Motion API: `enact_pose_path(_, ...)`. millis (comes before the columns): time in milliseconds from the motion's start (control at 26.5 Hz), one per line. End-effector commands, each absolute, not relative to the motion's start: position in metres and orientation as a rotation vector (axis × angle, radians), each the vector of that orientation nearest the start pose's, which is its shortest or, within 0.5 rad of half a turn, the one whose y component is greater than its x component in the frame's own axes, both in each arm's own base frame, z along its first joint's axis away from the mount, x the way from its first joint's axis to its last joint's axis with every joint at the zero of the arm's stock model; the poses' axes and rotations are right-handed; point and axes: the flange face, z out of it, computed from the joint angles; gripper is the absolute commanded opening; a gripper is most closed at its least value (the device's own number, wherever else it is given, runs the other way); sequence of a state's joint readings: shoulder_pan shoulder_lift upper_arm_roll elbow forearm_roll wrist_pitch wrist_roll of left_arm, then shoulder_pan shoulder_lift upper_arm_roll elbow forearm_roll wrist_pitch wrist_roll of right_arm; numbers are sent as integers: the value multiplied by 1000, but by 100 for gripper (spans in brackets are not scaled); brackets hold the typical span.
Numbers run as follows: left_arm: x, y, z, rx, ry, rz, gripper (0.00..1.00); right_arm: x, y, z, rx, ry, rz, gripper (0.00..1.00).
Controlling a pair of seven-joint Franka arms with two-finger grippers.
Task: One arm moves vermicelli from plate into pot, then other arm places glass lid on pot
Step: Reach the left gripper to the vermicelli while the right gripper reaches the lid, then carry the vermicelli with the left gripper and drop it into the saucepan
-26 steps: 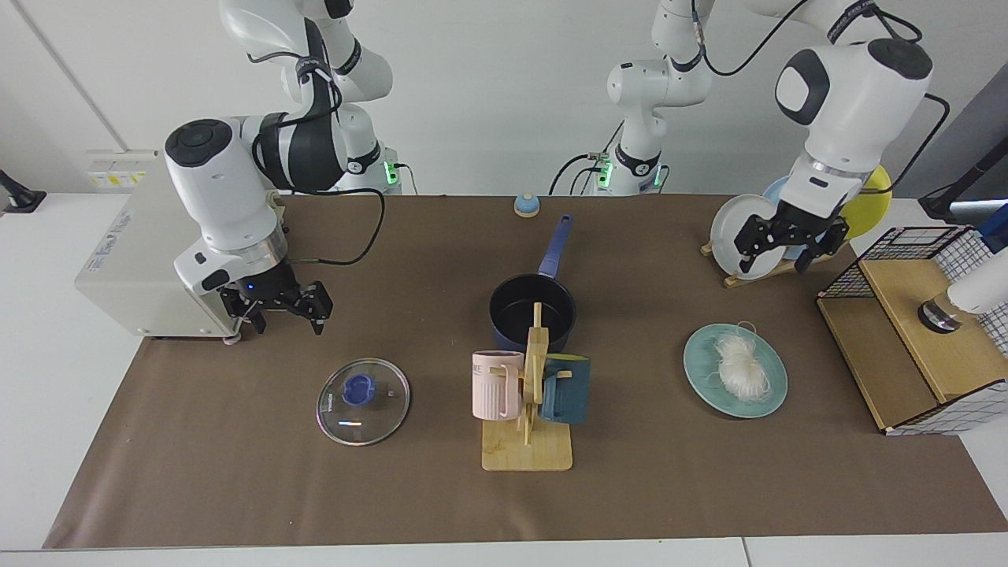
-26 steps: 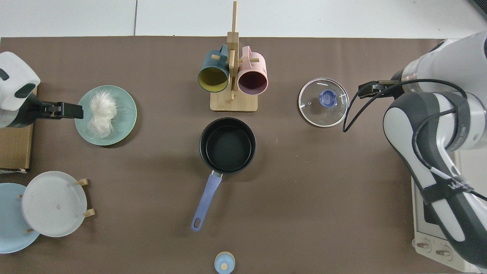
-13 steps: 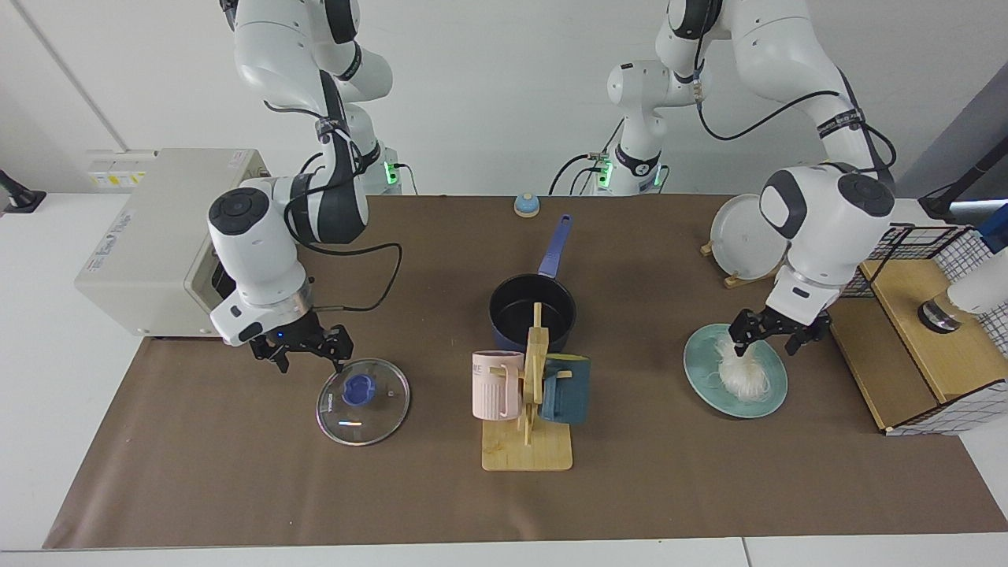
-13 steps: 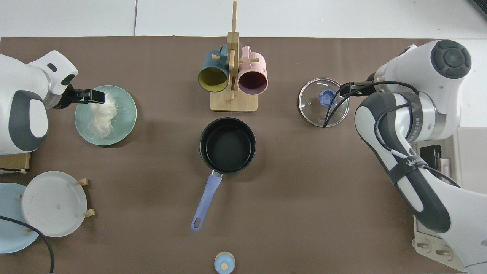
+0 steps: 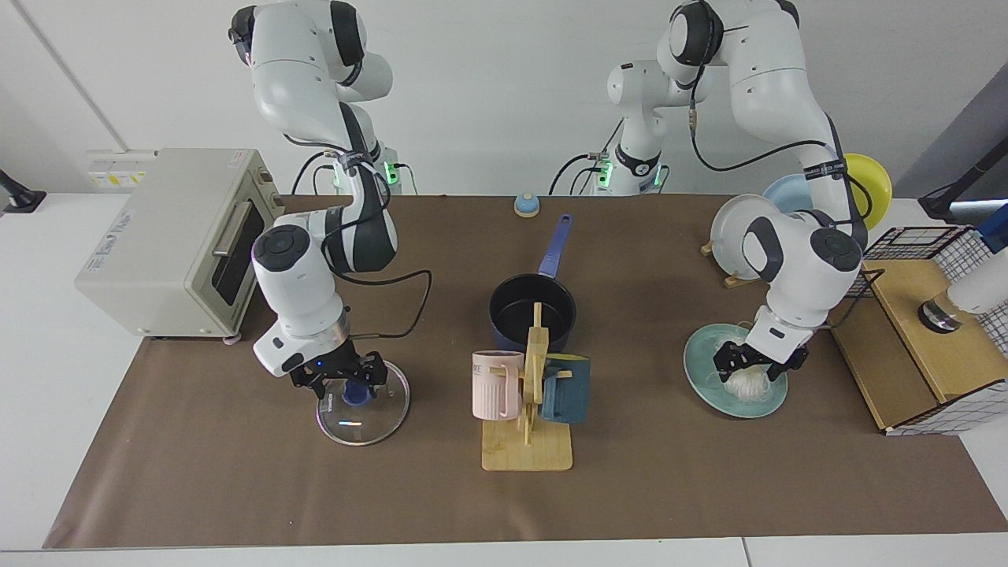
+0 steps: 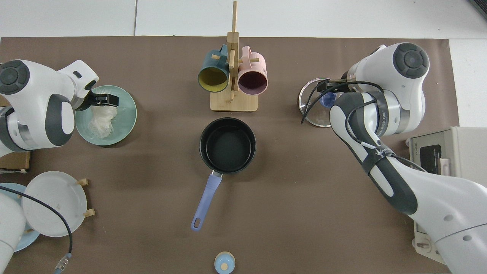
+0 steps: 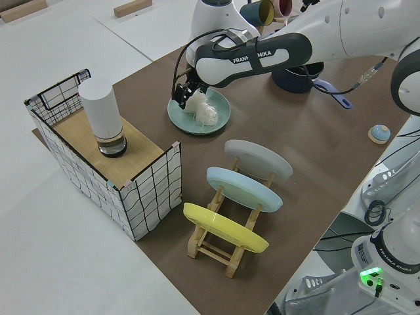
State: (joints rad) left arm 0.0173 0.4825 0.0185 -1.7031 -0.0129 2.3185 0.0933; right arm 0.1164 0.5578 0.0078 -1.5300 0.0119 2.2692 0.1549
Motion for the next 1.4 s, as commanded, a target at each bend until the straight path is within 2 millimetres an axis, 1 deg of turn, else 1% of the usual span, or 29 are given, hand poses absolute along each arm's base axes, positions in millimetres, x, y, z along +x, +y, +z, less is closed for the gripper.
enact_pose_path(0, 680, 24, 317, -3120, 91, -196, 100, 723, 96, 337, -3064, 94, -301, 100)
enact_pose_path(113, 681, 22, 317, -3127, 18, -199, 100, 725, 96, 327, -3064, 97, -300, 100)
enact_pose_path(151, 680, 22, 316, -3128, -3, -194, 98, 724, 96, 325, -3064, 95, -301, 100)
enact_pose_path(227, 680, 21, 315, -3129, -18, -197, 89, 724, 94, 321, -3072, 90, -296, 100)
enact_pose_path(265, 681, 20, 315, -3131, -25, -197, 82, 723, 94, 320, -3074, 86, -294, 100)
enact_pose_path(302, 680, 19, 314, -3133, -32, -195, 67, 724, 93, 320, -3076, 84, -295, 100)
enact_pose_path(340, 680, 19, 313, -3133, -40, -190, 43, 723, 94, 320, -3076, 80, -292, 100)
enact_pose_path(378, 679, 19, 310, -3134, -37, -181, 16, 722, 95, 320, -3075, 79, -287, 100)
enact_pose_path(416, 679, 20, 310, -3134, -37, -180, 0, 722, 96, 320, -3076, 74, -285, 100)
enact_pose_path(529, 681, 20, 313, -3144, -60, -174, 0, 718, 97, 319, -3083, 73, -255, 100)
enact_pose_path(605, 683, 19, 320, -3155, -76, -165, 0, 715, 96, 317, -3092, 59, -241, 100)
enact_pose_path(680, 687, 16, 335, -3160, -75, -117, 0, 713, 95, 316, -3104, 46, -205, 100)
enact_pose_path(756, 691, 12, 358, -3165, -106, -68, 0, 710, 97, 314, -3127, 26, -148, 100)
enact_pose_path(794, 691, 8, 370, -3168, -130, -48, 0, 709, 95, 314, -3137, 25, -124, 100)
enact_pose_path(869, 686, -8, 386, -3180, -163, -1, 0, 706, 93, 310, -3155, 16, -70, 100)
enact_pose_path(945, 680, -21, 412, -3186, -211, -22, 0, 707, 94, 311, -3162, 16, -57, 100)
enact_pose_path(983, 678, -29, 421, -3190, -224, -28, 0, 707, 94, 312, -3163, 19, -55, 100)
enact_pose_path(1096, 668, -50, 437, -3199, -230, 10, 0, 707, 96, 313, -3162, 17, -60, 100)
enact_pose_path(1172, 659, -66, 456, -3204, -260, 15, 0, 707, 98, 313, -3163, 11, -60, 100)
enact_pose_path(1247, 649, -87, 476, -3210, -284, 9, 0, 707, 98, 312, -3162, 14, -60, 99)
enact_pose_path(1285, 643, -100, 485, -3215, -292, 3, 0, 707, 98, 312, -3162, 17, -62, 98)
enact_pose_path(1360, 634, -126, 494, -3221, -323, 6, 0, 708, 98, 312, -3161, 17, -69, 88)
